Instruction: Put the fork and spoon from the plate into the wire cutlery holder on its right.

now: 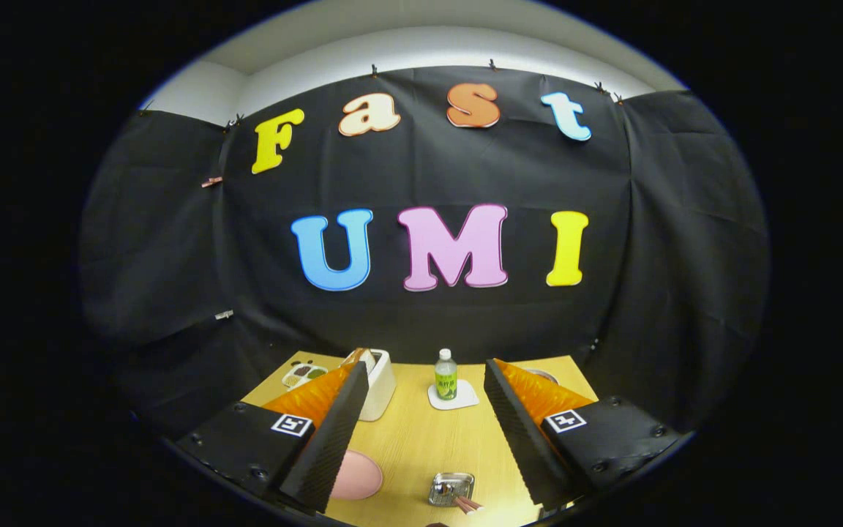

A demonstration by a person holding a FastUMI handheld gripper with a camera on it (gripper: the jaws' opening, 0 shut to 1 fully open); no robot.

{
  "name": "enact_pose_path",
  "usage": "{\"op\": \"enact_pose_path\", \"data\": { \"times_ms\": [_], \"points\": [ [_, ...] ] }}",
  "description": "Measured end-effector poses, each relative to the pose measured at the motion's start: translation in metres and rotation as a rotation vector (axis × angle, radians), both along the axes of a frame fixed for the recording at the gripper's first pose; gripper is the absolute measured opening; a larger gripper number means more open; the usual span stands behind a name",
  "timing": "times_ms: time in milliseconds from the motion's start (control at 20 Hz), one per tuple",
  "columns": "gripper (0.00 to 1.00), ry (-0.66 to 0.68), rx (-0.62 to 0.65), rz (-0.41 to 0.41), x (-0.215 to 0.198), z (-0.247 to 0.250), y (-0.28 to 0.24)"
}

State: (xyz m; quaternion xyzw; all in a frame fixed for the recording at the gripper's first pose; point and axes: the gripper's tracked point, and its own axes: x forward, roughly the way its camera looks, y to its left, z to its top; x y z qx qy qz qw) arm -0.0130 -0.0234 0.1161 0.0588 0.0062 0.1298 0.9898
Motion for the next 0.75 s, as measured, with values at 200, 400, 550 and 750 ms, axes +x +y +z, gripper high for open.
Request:
{"op": "enact_pose_path", "data": {
  "times_ms": [200, 400, 550, 750],
  "points": [
    [0.99, -0.027, 0.016, 0.007, 0.0, 0.014, 0.009],
    [0.99, -0.048, 0.007, 0.0, 0.0, 0.019, 0.016],
    [0.99, -0.051, 0.02, 0.004, -0.002, 0.018, 0.026],
    [0.99, -0.054, 0.036, 0.011, -0.008, 0.017, 0.04]
  ]
}}
